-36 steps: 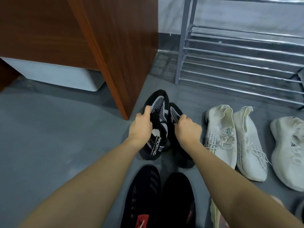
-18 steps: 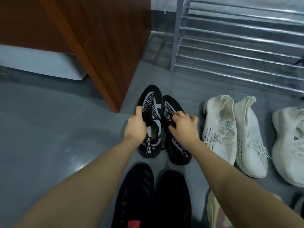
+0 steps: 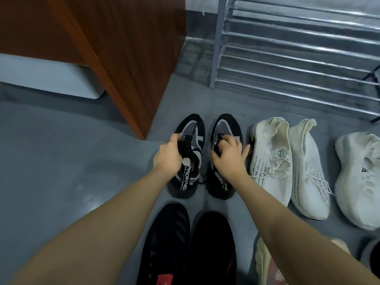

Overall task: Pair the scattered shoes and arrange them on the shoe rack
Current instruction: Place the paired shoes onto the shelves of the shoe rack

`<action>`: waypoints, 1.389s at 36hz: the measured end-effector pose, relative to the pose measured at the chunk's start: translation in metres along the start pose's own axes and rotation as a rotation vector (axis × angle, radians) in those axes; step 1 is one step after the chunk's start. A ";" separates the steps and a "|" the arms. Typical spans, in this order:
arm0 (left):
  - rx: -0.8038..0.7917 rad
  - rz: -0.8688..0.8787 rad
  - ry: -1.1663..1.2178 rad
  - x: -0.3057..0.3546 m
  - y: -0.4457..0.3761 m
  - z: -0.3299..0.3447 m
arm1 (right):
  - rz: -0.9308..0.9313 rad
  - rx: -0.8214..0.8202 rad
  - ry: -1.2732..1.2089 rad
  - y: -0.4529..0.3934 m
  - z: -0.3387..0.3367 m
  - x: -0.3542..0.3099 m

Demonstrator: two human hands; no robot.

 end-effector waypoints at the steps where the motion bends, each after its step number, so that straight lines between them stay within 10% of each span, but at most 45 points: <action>1: -0.003 0.004 -0.002 0.001 -0.001 0.000 | 0.005 -0.011 -0.042 0.001 0.001 0.001; 15: -0.078 0.062 -0.212 0.016 0.010 0.009 | -0.022 -0.014 0.099 0.019 0.002 -0.015; 27: 0.161 0.355 -0.379 0.066 0.027 -0.011 | -0.115 0.252 0.288 0.037 -0.032 -0.015; 50: -0.196 0.751 -0.522 0.216 0.040 0.118 | 0.306 0.303 0.206 0.044 -0.107 0.148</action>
Point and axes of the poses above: each hand's wrist, its own y-axis away from the middle knuckle, its own z-axis out of the palm, x = y × z, the point moved 8 cm from there along -y, towards the middle knuckle, and after that the axes turned 4 degrees about -z, right-handed, at the moved point
